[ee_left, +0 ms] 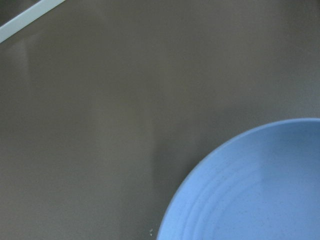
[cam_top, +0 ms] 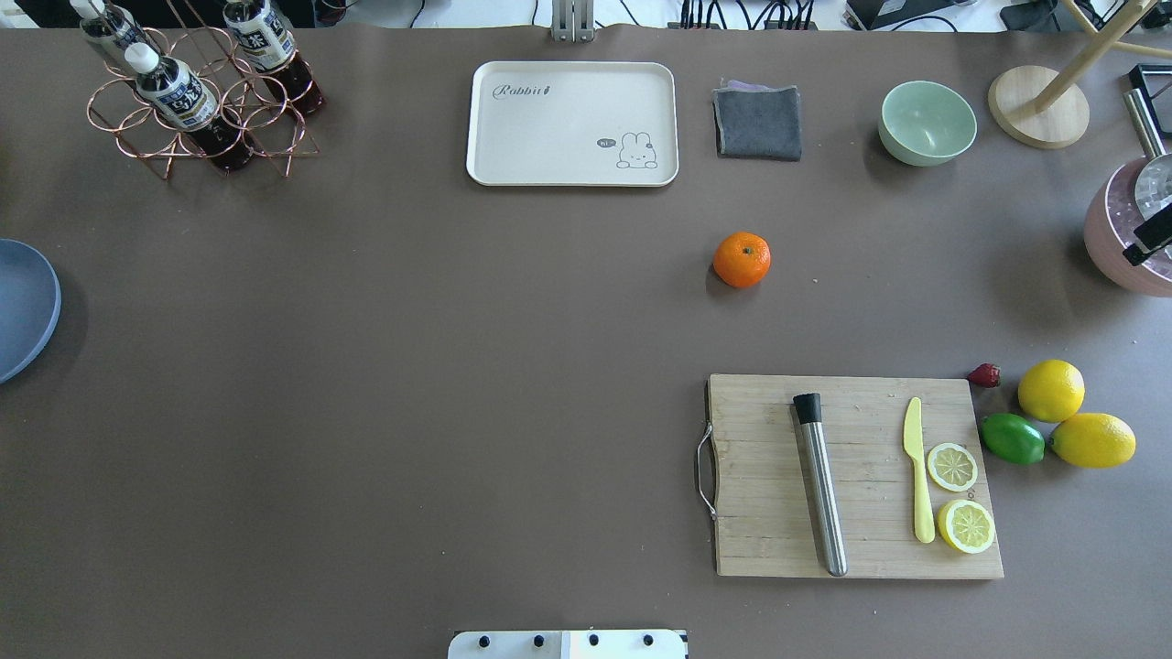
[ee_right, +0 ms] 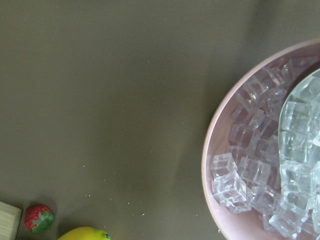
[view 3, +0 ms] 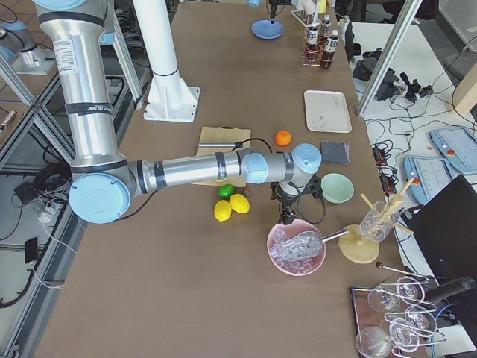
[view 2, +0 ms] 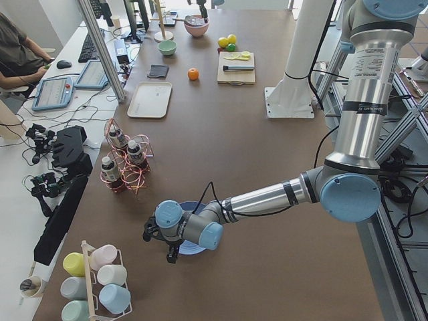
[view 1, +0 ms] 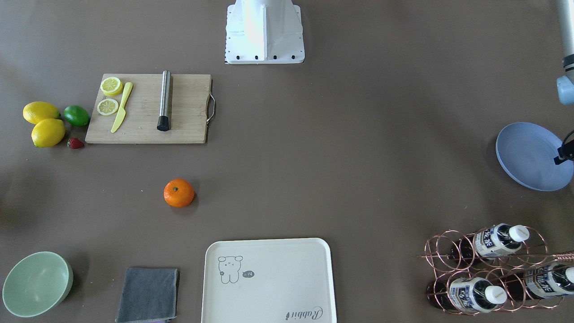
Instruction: Pick orange to plate
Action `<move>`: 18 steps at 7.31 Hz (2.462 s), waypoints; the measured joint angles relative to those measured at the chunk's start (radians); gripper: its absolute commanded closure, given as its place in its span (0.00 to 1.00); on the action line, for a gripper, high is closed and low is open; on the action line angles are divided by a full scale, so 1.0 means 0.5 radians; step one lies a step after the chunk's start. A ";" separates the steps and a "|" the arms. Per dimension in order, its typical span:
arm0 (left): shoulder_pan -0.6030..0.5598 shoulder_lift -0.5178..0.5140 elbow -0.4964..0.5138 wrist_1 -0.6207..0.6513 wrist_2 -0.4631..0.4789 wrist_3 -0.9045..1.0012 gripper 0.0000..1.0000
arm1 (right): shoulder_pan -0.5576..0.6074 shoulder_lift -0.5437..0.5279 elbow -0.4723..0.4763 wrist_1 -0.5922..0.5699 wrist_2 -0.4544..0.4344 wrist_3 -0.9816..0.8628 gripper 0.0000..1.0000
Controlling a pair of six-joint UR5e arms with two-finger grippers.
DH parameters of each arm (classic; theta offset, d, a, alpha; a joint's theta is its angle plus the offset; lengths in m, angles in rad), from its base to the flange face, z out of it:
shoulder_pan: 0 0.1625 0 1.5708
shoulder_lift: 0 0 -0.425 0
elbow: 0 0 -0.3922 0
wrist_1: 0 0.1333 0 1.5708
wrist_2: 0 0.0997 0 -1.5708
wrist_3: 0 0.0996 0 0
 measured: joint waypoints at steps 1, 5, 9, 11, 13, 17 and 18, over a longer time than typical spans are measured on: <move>0.003 0.000 0.013 0.001 -0.001 0.000 0.26 | 0.001 0.004 0.001 0.000 -0.003 0.000 0.00; 0.014 -0.001 0.061 0.002 -0.004 -0.005 0.61 | 0.003 0.008 0.012 0.000 -0.005 0.000 0.00; 0.031 -0.003 0.060 0.001 -0.002 -0.081 1.00 | 0.002 0.008 0.032 0.000 -0.005 0.000 0.00; 0.032 -0.006 0.010 0.003 -0.032 -0.118 1.00 | 0.002 0.019 0.053 -0.001 0.001 0.003 0.00; 0.030 0.003 -0.201 0.011 -0.154 -0.321 1.00 | -0.007 0.066 0.098 -0.001 0.013 0.007 0.00; 0.312 0.111 -1.006 0.008 -0.230 -1.407 1.00 | -0.203 0.140 0.355 0.024 0.062 0.329 0.00; 0.491 0.111 -1.202 0.007 -0.161 -1.723 1.00 | -0.287 0.181 0.371 0.086 0.062 0.492 0.00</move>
